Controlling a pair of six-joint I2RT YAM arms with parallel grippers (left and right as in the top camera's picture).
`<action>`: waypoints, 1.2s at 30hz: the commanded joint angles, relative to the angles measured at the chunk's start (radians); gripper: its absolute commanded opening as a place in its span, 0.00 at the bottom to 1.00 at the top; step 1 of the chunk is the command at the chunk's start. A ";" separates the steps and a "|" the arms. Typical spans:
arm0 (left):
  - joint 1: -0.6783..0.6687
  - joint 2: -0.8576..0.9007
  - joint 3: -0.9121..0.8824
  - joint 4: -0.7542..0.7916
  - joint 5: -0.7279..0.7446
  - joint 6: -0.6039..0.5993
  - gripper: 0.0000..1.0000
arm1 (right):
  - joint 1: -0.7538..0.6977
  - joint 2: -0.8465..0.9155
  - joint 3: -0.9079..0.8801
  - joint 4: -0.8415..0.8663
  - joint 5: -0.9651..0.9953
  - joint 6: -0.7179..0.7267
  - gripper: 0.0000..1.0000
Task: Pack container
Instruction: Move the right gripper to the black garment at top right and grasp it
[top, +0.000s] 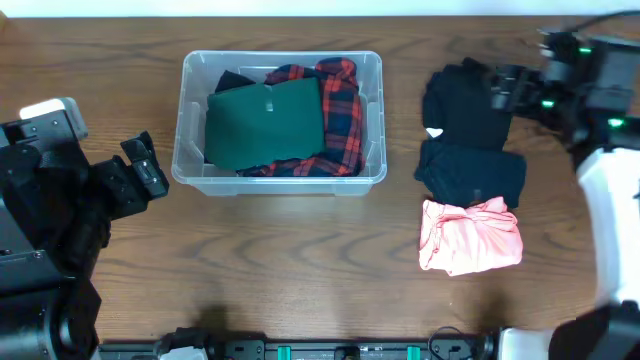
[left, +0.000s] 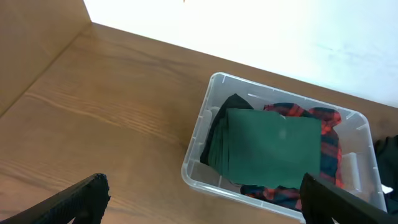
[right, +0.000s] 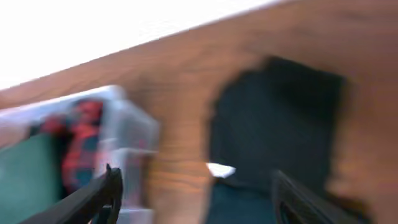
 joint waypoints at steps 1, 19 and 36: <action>0.002 -0.001 0.006 -0.001 -0.008 -0.001 0.98 | -0.118 0.087 -0.005 0.004 -0.076 -0.015 0.77; 0.002 -0.001 0.006 -0.001 -0.008 -0.001 0.98 | -0.183 0.581 -0.005 0.274 -0.263 -0.096 0.73; 0.002 -0.001 0.006 -0.001 -0.008 -0.001 0.98 | -0.100 0.645 -0.005 0.278 -0.108 -0.092 0.07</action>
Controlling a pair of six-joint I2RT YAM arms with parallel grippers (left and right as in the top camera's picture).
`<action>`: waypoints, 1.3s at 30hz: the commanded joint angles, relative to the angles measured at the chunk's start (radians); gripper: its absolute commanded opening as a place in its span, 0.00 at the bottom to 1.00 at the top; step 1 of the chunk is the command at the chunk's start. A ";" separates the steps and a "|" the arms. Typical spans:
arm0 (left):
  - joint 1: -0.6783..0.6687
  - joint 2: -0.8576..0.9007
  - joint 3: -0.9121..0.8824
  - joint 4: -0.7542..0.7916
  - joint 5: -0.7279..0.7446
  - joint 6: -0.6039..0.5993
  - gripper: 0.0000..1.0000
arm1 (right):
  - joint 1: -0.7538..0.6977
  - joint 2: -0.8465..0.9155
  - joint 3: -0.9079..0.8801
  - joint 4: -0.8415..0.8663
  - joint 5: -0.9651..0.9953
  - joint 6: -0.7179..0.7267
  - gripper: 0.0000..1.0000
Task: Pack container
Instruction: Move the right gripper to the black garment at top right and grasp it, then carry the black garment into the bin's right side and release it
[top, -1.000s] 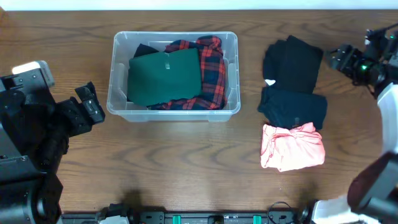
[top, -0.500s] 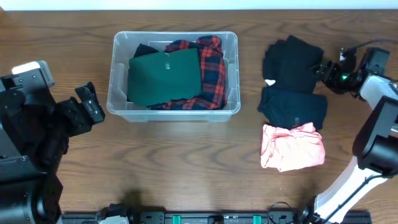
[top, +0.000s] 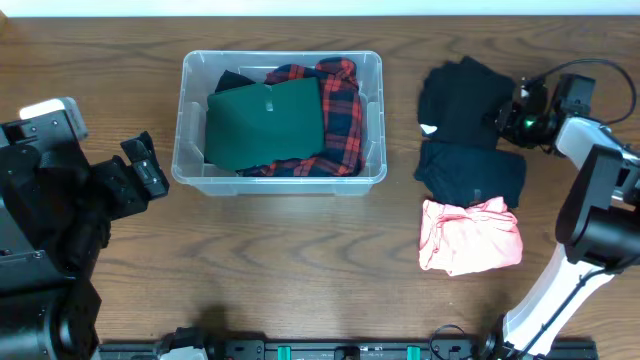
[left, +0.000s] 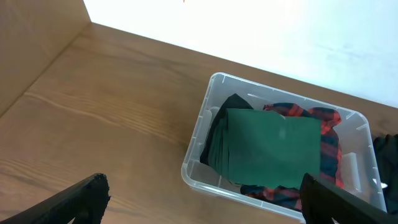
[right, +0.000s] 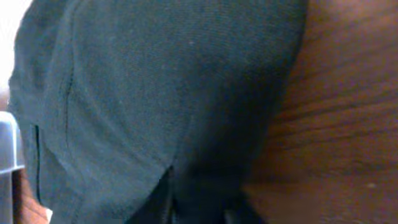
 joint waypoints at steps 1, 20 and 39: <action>0.003 -0.001 0.006 -0.001 -0.008 -0.001 0.98 | 0.008 0.011 -0.005 -0.037 0.062 -0.005 0.03; 0.003 -0.001 0.006 -0.001 -0.008 -0.002 0.98 | 0.204 -0.586 -0.004 0.323 -0.478 0.351 0.01; 0.003 -0.001 0.006 -0.001 -0.008 -0.001 0.98 | 0.640 -0.277 -0.005 0.186 0.053 0.180 0.01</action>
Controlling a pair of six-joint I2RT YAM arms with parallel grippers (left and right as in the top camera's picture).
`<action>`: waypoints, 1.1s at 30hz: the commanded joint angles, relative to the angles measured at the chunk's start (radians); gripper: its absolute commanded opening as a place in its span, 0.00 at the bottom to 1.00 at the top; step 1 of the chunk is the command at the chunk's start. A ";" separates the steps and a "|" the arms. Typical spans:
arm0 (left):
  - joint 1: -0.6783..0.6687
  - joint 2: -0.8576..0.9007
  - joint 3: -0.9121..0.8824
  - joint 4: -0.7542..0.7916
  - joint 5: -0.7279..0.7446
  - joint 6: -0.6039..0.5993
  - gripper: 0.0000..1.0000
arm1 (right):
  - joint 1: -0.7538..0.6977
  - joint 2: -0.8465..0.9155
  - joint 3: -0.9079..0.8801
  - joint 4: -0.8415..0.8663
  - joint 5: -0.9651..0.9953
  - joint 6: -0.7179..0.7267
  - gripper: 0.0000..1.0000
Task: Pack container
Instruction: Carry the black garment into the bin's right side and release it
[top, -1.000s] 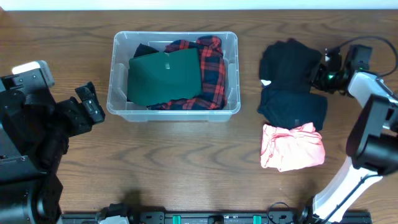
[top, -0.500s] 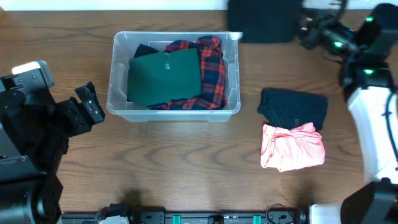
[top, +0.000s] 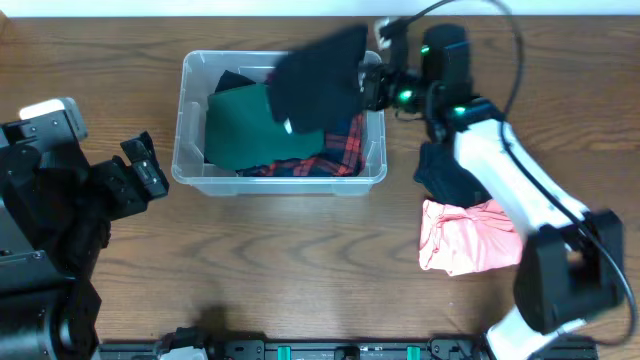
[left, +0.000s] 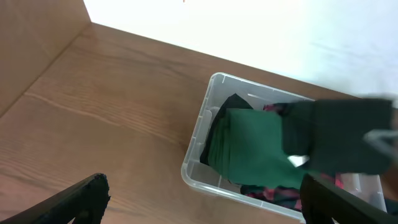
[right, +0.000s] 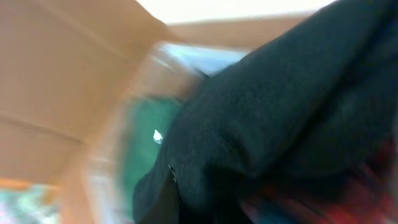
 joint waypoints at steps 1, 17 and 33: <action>0.002 -0.001 0.006 -0.001 -0.008 -0.002 0.98 | 0.013 0.061 0.002 -0.072 0.189 -0.112 0.01; 0.002 -0.001 0.006 -0.001 -0.008 -0.002 0.98 | 0.024 -0.146 0.002 -0.154 0.241 -0.171 0.54; 0.002 -0.001 0.006 -0.001 -0.008 -0.002 0.98 | 0.179 0.000 0.002 0.071 0.270 -0.166 0.22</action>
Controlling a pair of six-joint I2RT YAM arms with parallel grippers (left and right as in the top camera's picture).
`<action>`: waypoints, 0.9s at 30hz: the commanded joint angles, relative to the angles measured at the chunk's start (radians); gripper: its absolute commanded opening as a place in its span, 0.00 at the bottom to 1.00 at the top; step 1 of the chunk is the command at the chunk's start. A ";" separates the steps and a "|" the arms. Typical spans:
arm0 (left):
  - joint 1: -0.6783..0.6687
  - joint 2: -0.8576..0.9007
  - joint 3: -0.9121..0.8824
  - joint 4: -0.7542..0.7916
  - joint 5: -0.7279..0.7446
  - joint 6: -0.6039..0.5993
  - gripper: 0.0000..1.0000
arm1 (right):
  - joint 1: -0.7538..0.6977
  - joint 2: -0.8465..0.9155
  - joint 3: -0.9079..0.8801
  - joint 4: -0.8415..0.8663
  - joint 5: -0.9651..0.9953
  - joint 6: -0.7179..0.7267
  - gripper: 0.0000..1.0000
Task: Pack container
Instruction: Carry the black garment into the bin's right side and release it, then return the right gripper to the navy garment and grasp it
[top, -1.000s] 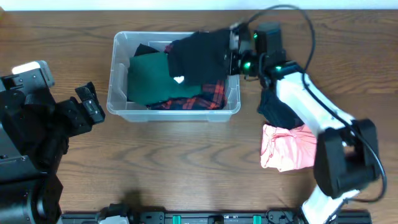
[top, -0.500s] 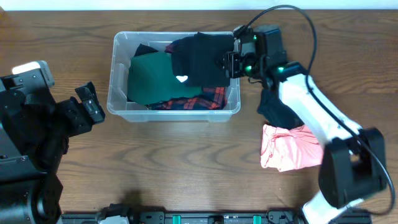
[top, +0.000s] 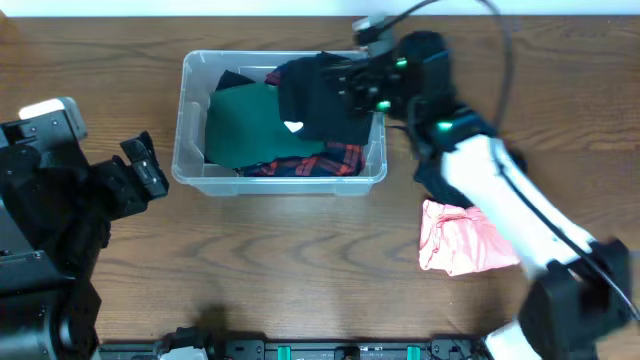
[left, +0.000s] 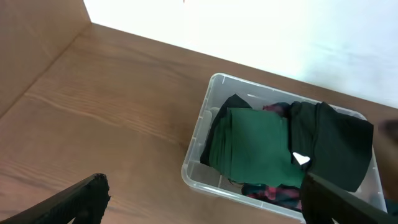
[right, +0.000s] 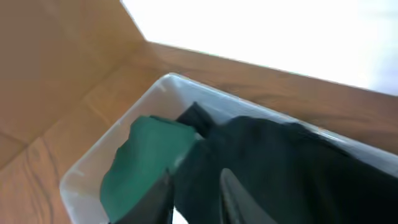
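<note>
A clear plastic container (top: 190, 150) at the table's back holds a folded green garment (top: 240, 125) and a red plaid one (top: 335, 160). A black garment (top: 315, 100) with a white tag now lies over the container's right half, seen too in the left wrist view (left: 333, 143). My right gripper (top: 352, 90) hangs over that side, its narrow-set fingers (right: 165, 199) closed on the black cloth (right: 292, 168). My left gripper (left: 204, 190) stands open, left of the container, holding nothing.
A dark navy garment (top: 432, 172) lies right of the container, partly under my right arm. A pink garment (top: 465, 245) sits in front of it. The left arm's base (top: 45, 200) fills the table's left edge.
The black garment, held above the container's right half, now rests low inside it over the plaid and part of the green. My right gripper has come down slightly left with it.
My right gripper first hovered open over the black garment at the table's right. Then it was shut on that garment's edge there. Then it held the garment in the air over the container, and now the garment lies inside. The left arm stayed still.
</note>
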 joint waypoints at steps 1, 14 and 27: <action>0.002 -0.001 0.006 -0.001 -0.008 -0.002 0.98 | 0.053 0.160 -0.003 0.057 0.040 -0.001 0.22; 0.002 -0.001 0.006 -0.001 -0.008 -0.002 0.98 | 0.059 0.350 0.001 0.063 -0.060 0.035 0.25; 0.002 -0.001 0.006 -0.001 -0.008 -0.002 0.98 | -0.319 -0.307 0.001 -0.386 -0.052 0.015 0.79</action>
